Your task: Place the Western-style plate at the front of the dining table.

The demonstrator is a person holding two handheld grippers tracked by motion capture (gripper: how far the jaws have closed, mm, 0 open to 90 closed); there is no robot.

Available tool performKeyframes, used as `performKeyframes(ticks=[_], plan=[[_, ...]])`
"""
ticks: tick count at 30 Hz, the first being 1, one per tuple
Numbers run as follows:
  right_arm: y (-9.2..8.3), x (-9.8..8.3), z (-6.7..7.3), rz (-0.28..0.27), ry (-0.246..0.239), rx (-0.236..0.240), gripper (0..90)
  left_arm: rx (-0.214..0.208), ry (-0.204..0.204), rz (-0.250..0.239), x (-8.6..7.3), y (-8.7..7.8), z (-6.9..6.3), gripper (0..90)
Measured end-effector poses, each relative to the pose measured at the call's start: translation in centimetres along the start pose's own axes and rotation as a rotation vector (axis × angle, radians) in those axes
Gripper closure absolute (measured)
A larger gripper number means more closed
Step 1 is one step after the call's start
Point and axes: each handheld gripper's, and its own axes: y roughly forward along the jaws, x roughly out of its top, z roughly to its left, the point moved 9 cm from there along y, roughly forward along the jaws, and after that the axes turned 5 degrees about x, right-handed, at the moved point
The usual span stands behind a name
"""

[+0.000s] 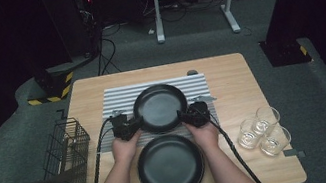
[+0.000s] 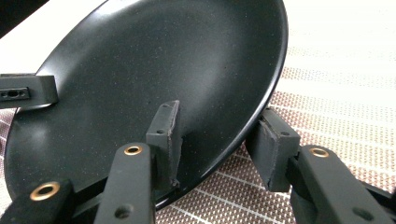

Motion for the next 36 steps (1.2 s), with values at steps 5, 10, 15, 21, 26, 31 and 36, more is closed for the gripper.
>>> performKeyframes(ticks=[5,10,15,21,26,31,36], plan=[[-0.02,-0.02,0.0,0.001,-0.005,-0.007,55.5,-0.004,-0.006,0.004,0.0,0.05,0.01,61.3],[-0.03,-0.08,-0.13,0.009,0.007,-0.01,55.4,-0.002,-0.006,0.004,-0.01,0.05,0.01,61.2],[0.07,-0.16,-0.23,0.02,0.018,-0.019,54.7,-0.004,-0.008,0.005,0.01,0.07,0.01,61.2],[0.07,-0.16,-0.22,0.021,0.011,-0.029,54.1,-0.005,-0.008,0.005,0.02,0.08,0.03,61.1],[0.01,-0.17,-0.19,0.019,-0.001,-0.045,53.6,0.002,-0.003,0.002,0.01,0.07,0.0,61.0],[-0.1,-0.2,-0.25,0.02,-0.004,-0.056,53.4,0.004,-0.004,0.0,0.03,0.05,0.01,60.8],[-0.06,-0.17,-0.35,0.018,-0.011,-0.082,53.2,0.032,0.014,-0.012,0.09,0.06,-0.04,60.4]])
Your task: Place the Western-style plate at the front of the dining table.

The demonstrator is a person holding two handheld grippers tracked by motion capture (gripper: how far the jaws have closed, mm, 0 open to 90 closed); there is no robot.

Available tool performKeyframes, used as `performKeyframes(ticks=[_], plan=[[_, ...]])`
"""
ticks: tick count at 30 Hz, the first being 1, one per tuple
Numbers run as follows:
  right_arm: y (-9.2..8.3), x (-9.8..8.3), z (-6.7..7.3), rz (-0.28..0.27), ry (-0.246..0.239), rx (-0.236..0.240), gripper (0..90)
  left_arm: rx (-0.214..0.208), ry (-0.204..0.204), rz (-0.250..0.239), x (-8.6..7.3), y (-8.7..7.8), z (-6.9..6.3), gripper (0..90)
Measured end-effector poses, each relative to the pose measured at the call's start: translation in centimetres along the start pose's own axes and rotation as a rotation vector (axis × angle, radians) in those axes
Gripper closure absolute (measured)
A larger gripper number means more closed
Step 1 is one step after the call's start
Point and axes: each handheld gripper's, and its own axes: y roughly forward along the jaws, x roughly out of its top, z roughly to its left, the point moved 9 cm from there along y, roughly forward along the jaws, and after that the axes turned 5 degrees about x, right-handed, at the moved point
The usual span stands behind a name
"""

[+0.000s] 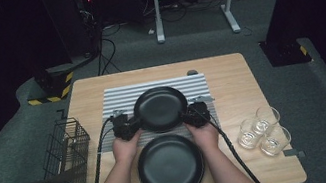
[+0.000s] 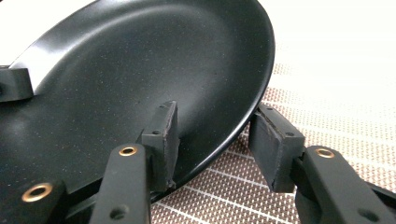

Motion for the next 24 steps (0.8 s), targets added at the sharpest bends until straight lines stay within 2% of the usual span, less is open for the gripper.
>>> performKeyframes(ticks=[5,9,12,14,17,19,22,24], plan=[[-0.1,0.0,-0.2,0.005,0.004,-0.011,53.1,0.019,0.012,-0.012,0.0,-0.1,-0.1,60.5],[-0.4,0.1,-0.2,-0.025,-0.007,-0.03,51.4,0.033,0.022,-0.021,0.1,-0.2,-0.1,60.5],[-0.7,0.4,-0.1,-0.065,-0.009,-0.012,52.2,0.039,0.037,-0.023,0.1,-0.5,-0.2,58.9],[-1.0,0.4,-0.1,-0.071,-0.007,0.001,51.9,0.04,0.022,-0.049,0.1,-1.2,0.0,57.1],[-1.5,-0.2,0.1,-0.059,-0.045,-0.003,50.3,0.054,0.043,-0.055,-0.3,-1.9,0.0,55.1],[-2.0,-0.5,0.5,-0.052,-0.094,-0.019,49.7,0.064,0.057,-0.076,-0.3,-2.5,0.0,55.2],[-2.8,-0.7,1.0,-0.065,-0.215,-0.044,48.5,0.062,0.075,-0.101,-0.3,-3.2,0.0,55.5],[-3.5,-1.0,1.4,-0.073,-0.23,-0.029,48.7,0.048,0.086,-0.104,-0.5,-3.8,-0.3,55.4]])
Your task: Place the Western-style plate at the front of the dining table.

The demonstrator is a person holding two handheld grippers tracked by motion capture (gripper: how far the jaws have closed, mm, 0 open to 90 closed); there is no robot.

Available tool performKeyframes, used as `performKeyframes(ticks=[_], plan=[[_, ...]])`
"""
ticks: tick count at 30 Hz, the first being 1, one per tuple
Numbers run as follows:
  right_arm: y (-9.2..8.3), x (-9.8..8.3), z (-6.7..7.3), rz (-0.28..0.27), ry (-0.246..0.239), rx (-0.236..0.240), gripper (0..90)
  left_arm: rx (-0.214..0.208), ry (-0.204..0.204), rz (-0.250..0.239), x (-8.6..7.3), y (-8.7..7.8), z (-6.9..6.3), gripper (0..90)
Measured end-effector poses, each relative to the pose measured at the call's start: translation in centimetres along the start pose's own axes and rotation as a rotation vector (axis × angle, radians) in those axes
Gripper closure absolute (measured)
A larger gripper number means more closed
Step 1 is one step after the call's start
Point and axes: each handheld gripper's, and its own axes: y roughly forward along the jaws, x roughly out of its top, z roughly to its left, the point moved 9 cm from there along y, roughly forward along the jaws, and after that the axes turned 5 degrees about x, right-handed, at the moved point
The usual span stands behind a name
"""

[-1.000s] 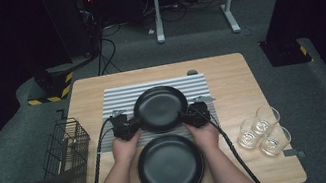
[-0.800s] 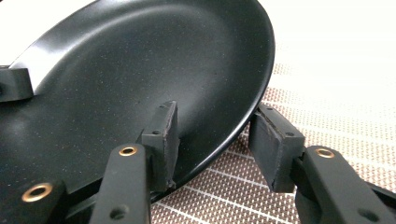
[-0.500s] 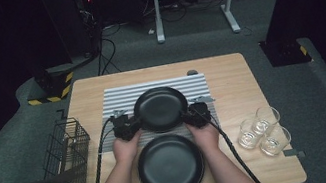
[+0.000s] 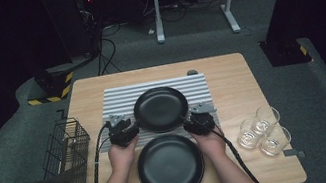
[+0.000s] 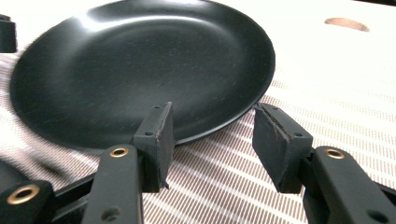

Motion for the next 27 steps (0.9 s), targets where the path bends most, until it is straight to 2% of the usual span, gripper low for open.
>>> performKeyframes(ticks=[2,4,6,10,15,17,21,24,27], plan=[[-0.6,-0.2,0.0,0.003,-0.016,-0.01,50.5,-0.019,0.008,-0.013,0.0,-0.8,-0.4,55.3],[-1.3,-0.1,0.2,-0.008,-0.021,0.005,50.4,-0.012,0.053,-0.022,0.2,-1.5,-0.8,53.0],[-2.1,0.2,0.4,-0.025,-0.042,0.008,50.4,-0.008,0.077,-0.026,0.2,-1.8,-1.0,52.3],[-3.1,0.4,0.6,-0.032,-0.064,-0.003,50.8,-0.01,0.092,0.01,-0.3,-1.9,-1.2,50.6],[-3.9,-0.1,0.6,-0.015,-0.032,-0.007,51.5,-0.002,0.12,0.039,-1.0,-2.5,-1.3,49.1],[-4.1,-0.3,0.7,-0.015,-0.01,0.005,52.5,-0.006,0.112,0.035,-1.0,-2.6,-1.2,49.1],[-4.4,-1.1,0.6,0.012,-0.019,-0.013,50.6,-0.013,0.116,0.05,-1.3,-2.8,-1.4,48.8],[-4.9,-1.5,0.2,0.029,0.021,-0.005,50.6,-0.018,0.11,0.044,-1.3,-3.2,-1.5,47.9],[-5.5,-1.8,0.1,0.028,0.018,0.004,51.3,-0.003,0.129,0.032,-1.1,-3.6,-1.4,46.2]])
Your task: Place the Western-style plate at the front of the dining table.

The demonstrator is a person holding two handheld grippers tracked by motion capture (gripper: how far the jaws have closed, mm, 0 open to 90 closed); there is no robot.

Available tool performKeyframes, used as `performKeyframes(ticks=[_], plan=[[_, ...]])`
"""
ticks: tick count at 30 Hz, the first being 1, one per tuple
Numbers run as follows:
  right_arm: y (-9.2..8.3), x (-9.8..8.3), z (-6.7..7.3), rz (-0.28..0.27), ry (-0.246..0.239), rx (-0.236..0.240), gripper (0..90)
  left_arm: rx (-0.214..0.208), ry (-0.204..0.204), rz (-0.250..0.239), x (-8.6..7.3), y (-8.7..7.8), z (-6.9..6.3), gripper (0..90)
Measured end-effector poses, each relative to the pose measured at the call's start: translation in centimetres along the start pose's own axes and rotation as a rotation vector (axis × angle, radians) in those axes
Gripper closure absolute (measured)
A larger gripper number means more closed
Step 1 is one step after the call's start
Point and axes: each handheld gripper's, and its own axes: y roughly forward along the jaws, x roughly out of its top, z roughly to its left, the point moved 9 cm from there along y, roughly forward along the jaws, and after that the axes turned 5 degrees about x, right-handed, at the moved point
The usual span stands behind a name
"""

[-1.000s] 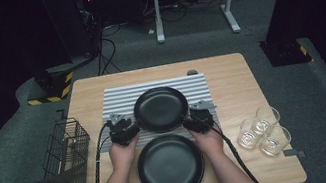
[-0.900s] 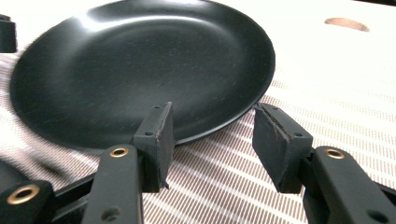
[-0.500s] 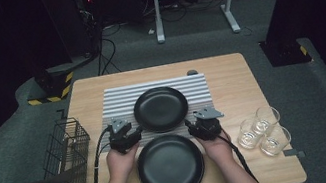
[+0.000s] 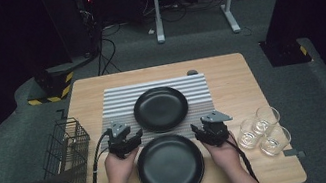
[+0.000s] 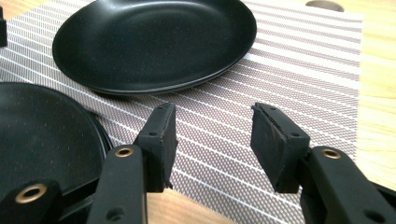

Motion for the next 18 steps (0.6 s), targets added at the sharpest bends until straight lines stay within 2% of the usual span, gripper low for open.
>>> performKeyframes(ticks=[2,5,7,11,13,14,16,18], plan=[[-0.4,0.0,0.0,-0.007,-0.021,-0.002,53.1,0.004,0.001,-0.003,0.0,-0.1,0.1,46.0],[-0.9,-0.1,0.0,-0.013,-0.016,-0.013,53.5,-0.011,-0.02,0.007,-0.2,-0.4,0.1,46.8],[-0.9,-0.4,0.2,-0.007,0.007,0.015,52.5,-0.018,-0.028,0.007,-0.4,-0.5,-0.1,47.7],[-1.2,-0.8,0.5,-0.002,0.007,0.011,52.4,0.009,0.038,0.007,-0.5,-0.8,-0.5,47.9],[-1.5,-0.9,0.7,-0.007,-0.018,-0.015,49.5,0.029,0.064,0.009,-0.5,-0.9,-0.5,48.0],[-1.6,-1.1,0.8,-0.002,-0.042,-0.031,49.9,0.025,0.059,0.012,-0.5,-1.0,-0.5,48.0],[-1.5,-1.5,1.1,0.026,-0.066,-0.018,49.2,0.007,0.027,0.015,-0.5,-1.2,-0.4,48.4],[-1.6,-1.9,1.2,0.038,-0.051,0.009,47.9,-0.011,0.008,0.024,-0.7,-1.3,-0.2,48.6]])
